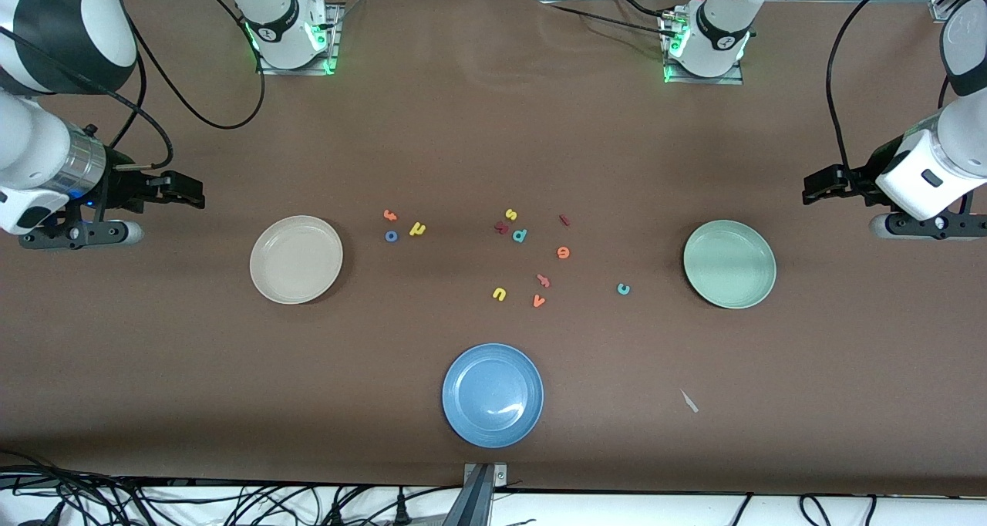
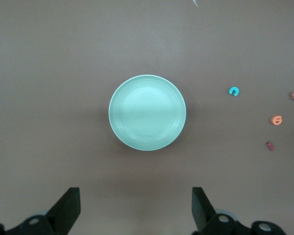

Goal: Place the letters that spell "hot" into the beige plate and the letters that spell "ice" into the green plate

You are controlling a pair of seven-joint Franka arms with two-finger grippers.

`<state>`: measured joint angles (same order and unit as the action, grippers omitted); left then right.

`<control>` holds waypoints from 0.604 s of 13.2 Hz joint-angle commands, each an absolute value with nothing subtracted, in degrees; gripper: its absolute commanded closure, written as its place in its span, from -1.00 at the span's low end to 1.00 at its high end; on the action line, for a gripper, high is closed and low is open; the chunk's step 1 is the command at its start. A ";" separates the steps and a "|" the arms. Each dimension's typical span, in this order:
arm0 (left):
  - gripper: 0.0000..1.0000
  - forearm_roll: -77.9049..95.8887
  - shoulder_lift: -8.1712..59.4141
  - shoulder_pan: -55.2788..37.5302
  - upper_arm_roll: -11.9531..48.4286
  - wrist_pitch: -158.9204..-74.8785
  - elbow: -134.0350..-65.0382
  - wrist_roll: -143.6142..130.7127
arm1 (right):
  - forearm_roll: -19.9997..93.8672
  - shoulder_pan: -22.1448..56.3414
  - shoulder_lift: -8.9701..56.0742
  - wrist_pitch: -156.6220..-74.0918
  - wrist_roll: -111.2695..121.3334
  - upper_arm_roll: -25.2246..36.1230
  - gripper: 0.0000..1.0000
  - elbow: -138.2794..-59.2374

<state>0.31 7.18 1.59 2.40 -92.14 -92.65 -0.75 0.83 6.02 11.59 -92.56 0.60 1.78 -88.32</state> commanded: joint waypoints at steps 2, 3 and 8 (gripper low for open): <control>-1.00 -1.32 6.59 1.58 2.55 -92.11 -92.99 -1.23 | -0.09 5.71 12.13 -90.97 1.76 1.76 -1.00 -86.57; -1.00 -1.32 6.59 1.58 2.55 -92.11 -92.99 -1.23 | -0.09 5.54 12.13 -90.97 1.67 1.93 -1.00 -86.57; -1.00 -0.88 6.77 2.11 2.55 -92.29 -93.08 -1.05 | -0.09 5.71 12.04 -91.05 1.67 2.11 -1.00 -86.48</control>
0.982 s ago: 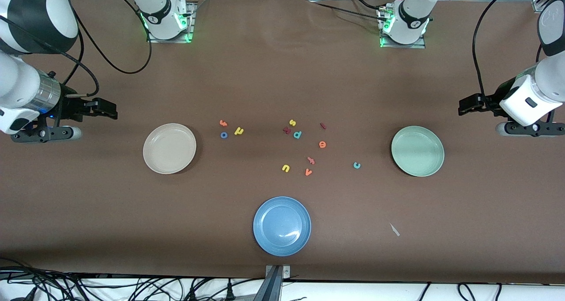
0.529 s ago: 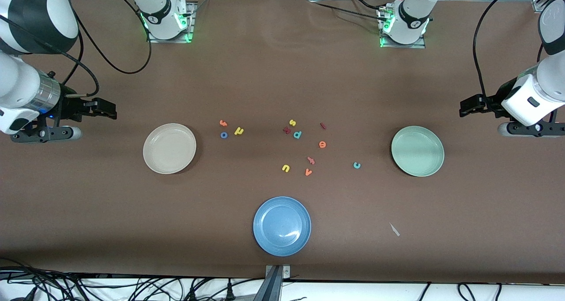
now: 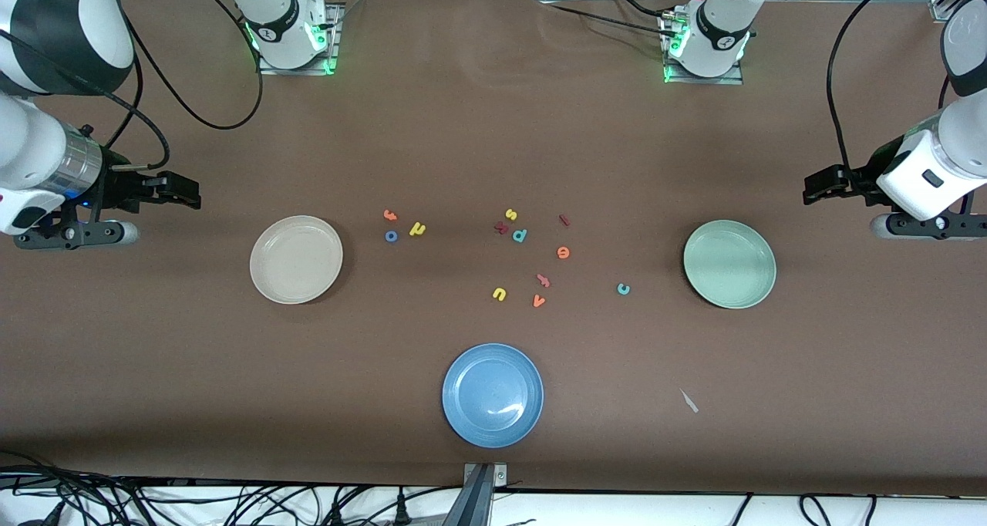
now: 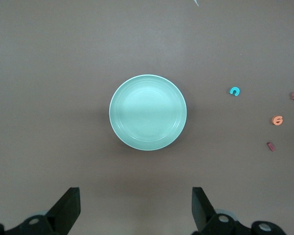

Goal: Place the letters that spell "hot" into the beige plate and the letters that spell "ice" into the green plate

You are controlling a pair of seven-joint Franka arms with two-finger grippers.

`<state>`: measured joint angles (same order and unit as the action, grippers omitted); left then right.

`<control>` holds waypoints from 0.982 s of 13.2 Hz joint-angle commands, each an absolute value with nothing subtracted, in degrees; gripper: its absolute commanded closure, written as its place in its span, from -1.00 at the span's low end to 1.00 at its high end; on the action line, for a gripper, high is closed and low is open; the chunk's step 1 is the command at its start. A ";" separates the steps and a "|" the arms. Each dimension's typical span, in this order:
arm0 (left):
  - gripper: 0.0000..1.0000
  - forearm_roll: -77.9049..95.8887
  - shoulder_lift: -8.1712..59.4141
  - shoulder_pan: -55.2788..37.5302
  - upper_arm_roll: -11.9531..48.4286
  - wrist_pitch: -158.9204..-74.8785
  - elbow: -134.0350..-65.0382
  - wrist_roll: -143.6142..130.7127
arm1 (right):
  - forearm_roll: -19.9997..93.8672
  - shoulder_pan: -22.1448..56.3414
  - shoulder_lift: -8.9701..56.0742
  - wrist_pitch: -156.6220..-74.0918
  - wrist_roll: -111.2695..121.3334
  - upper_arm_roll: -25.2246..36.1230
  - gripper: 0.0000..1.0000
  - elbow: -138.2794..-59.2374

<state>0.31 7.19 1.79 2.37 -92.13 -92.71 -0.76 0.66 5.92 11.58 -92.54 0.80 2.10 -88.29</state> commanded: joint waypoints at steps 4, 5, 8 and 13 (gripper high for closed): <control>-1.00 -0.70 7.03 2.02 2.55 -92.29 -93.25 -1.05 | -0.09 5.71 12.04 -91.05 1.67 2.11 -1.00 -86.48; -1.00 -0.70 7.12 2.11 2.55 -92.29 -93.25 -1.05 | -0.09 5.71 12.04 -91.05 1.76 2.20 -1.00 -86.48; -1.00 -0.70 7.12 2.11 2.55 -92.29 -93.25 -1.05 | -0.09 5.71 12.04 -91.05 1.67 2.11 -1.00 -86.48; -1.00 -0.62 7.56 2.37 2.46 -92.29 -93.16 -0.79 | -0.09 5.71 12.04 -91.05 1.76 2.28 -1.00 -86.48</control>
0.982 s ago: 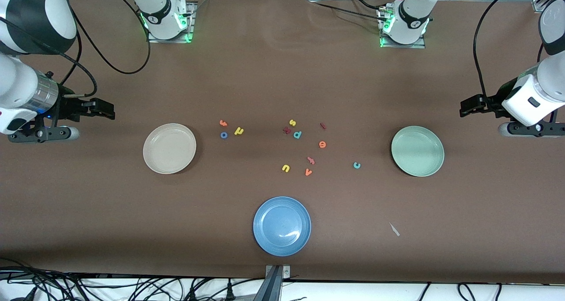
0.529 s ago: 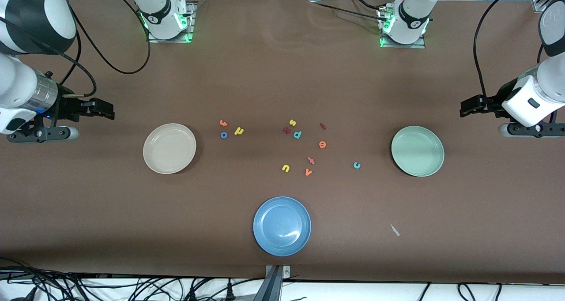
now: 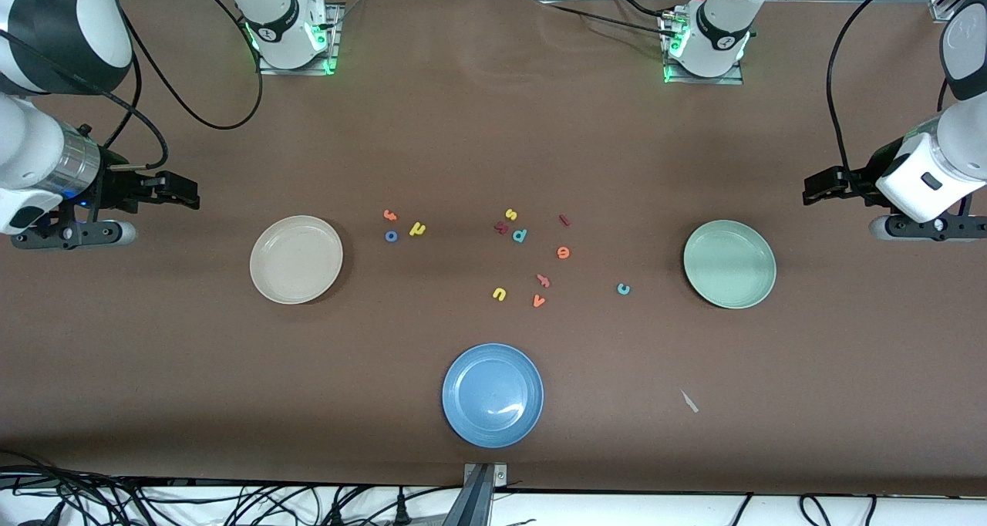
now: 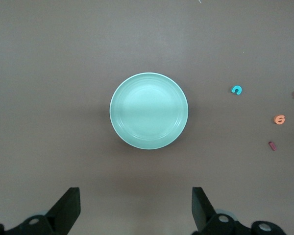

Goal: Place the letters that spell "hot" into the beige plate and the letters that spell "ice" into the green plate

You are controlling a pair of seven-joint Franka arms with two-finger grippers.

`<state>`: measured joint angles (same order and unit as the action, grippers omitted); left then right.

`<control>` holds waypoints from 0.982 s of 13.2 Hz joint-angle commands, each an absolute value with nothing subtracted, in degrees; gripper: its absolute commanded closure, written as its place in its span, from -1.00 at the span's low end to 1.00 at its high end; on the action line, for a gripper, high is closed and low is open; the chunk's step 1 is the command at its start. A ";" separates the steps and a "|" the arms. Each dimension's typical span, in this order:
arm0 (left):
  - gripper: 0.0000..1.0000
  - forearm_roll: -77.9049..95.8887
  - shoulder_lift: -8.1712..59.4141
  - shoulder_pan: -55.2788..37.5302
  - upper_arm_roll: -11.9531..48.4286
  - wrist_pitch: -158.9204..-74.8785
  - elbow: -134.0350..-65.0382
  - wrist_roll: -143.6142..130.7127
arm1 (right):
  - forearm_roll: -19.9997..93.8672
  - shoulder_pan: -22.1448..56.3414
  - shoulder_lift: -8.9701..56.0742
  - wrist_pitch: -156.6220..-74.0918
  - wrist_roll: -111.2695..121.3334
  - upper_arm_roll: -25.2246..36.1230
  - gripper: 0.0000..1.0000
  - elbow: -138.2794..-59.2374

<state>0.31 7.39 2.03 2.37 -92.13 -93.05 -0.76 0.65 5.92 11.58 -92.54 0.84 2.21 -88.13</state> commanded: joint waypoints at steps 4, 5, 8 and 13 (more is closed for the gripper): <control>-1.00 -0.53 7.56 2.29 2.46 -92.20 -93.43 -0.88 | -0.09 5.71 11.87 -90.97 3.34 3.16 -1.00 -86.48; -1.00 -0.53 7.56 2.29 2.46 -92.20 -93.34 -0.88 | -0.09 5.71 11.78 -90.97 3.34 3.16 -1.00 -86.48; -1.00 -0.53 7.56 2.37 2.46 -92.20 -93.34 -0.79 | -0.09 5.71 11.78 -90.97 3.34 3.16 -1.00 -86.48; -1.00 -0.53 7.56 2.29 2.46 -92.20 -93.34 -0.79 | -0.09 5.71 11.78 -91.05 3.25 3.08 -1.00 -86.48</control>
